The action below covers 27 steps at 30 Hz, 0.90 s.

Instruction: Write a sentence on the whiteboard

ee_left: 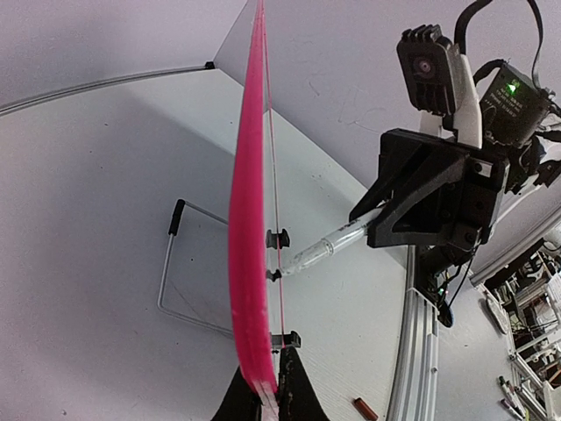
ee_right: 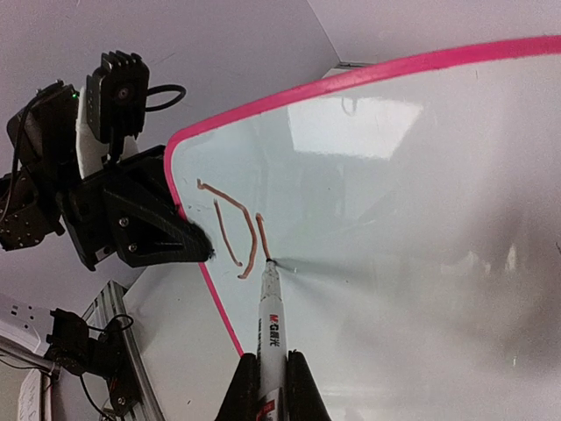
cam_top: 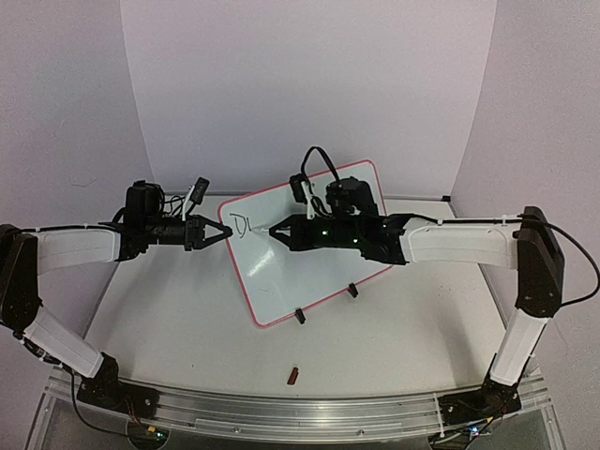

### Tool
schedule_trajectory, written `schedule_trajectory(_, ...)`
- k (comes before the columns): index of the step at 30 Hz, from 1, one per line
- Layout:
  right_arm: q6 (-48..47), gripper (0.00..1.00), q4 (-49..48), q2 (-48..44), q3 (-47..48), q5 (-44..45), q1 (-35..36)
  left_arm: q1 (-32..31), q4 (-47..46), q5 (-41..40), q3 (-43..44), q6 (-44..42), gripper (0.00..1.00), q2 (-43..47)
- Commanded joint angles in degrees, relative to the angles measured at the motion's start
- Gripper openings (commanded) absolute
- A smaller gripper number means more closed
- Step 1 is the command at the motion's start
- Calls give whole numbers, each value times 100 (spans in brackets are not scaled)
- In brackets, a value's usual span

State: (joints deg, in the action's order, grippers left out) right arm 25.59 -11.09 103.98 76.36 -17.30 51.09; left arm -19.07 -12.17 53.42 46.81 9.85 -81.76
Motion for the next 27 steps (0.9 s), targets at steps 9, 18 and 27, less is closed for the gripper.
schedule_trajectory(9,188,0,-147,-204,-136,163,-16,-135,259,-14,36,-624,0,60)
schedule_trajectory(18,271,0,-371,-109,-7,312,-13,-132,259,-14,37,-629,0,54)
schedule_trajectory(27,245,0,-438,-44,103,399,-12,-132,259,-9,38,-633,0,55)
